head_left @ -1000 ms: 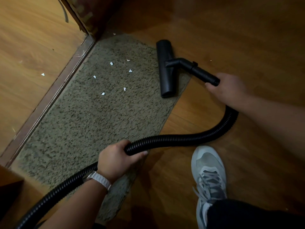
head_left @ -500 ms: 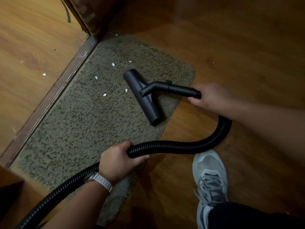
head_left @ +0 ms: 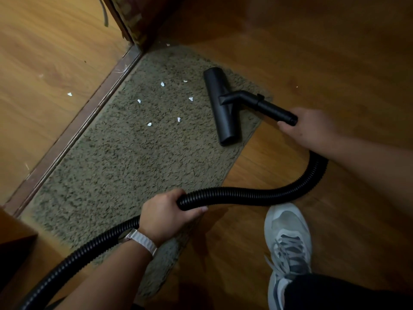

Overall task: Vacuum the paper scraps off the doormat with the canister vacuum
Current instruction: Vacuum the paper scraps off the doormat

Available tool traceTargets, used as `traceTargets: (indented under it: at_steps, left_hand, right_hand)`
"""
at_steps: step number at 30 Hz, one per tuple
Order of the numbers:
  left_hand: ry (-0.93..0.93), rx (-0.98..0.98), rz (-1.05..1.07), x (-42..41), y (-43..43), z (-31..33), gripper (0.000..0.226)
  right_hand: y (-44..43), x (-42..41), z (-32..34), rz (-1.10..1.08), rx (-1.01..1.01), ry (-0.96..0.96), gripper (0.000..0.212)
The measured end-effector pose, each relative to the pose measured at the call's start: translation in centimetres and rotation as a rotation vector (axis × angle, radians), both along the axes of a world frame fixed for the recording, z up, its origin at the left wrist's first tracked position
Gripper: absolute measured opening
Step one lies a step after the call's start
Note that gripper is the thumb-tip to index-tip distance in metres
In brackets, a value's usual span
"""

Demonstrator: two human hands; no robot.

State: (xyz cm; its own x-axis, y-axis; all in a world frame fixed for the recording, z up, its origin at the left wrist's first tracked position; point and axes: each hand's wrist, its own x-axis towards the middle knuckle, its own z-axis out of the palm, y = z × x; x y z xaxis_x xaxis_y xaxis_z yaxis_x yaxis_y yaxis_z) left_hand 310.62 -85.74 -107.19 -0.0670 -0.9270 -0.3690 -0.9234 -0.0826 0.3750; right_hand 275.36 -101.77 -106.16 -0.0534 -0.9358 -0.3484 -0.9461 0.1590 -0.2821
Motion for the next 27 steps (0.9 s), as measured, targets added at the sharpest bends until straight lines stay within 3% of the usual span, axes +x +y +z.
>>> traceTargets:
  at_steps: [10,21,27]
  left_hand:
    - [0.012,0.006,-0.002,1.8,-0.1,1.0,0.058]
    - [-0.090,-0.023,0.068,6.1,1.2,0.9,0.081]
    - [-0.123,-0.009,0.109,7.0,1.4,0.0,0.075]
  right_hand:
    - [-2.0,5.3,0.1,0.231,0.004,0.024,0.034]
    - [-4.5,13.4,-0.7,0.548,0.007,0.096,0.035]
    - [-5.3,17.1,-1.2,0.691,-0.022,0.093,0.035]
